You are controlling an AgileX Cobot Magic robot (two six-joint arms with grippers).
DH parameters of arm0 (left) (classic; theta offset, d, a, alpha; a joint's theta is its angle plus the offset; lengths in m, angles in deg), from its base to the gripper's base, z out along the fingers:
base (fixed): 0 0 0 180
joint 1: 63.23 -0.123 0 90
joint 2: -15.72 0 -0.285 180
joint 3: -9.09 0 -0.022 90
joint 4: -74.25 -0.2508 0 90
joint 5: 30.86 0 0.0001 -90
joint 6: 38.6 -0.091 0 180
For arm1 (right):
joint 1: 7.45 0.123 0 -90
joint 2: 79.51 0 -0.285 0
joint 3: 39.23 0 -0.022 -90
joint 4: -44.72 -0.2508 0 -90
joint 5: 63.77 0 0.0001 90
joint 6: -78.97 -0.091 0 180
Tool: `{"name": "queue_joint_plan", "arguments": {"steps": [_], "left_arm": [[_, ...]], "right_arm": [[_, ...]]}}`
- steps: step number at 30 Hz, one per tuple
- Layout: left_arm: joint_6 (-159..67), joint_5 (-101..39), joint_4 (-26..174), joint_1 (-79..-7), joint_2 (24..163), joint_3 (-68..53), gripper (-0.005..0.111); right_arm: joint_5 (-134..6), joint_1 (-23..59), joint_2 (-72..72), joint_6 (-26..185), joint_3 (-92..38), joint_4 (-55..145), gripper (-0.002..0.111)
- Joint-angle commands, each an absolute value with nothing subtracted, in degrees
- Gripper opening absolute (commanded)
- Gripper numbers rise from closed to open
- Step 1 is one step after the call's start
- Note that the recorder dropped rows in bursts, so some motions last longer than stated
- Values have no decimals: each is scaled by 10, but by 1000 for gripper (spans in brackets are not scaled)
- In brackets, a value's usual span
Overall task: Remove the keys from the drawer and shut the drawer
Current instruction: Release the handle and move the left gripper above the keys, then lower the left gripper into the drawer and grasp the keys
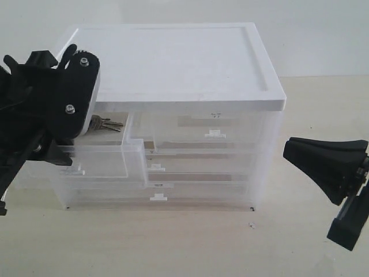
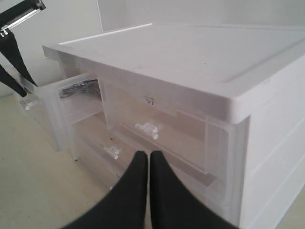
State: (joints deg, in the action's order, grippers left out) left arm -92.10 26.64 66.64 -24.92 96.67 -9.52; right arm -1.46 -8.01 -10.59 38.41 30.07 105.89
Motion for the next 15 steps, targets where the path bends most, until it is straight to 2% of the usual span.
{"name": "queue_joint_plan", "arguments": {"steps": [1, 15], "left_arm": [[-917, 279, 670, -250, 965, -97, 5], [-935, 323, 773, -239, 920, -97, 5]], "right_arm": [[-12, -78, -105, 385, 298, 1055, 0], [-14, -78, -105, 384, 298, 1055, 0]]}}
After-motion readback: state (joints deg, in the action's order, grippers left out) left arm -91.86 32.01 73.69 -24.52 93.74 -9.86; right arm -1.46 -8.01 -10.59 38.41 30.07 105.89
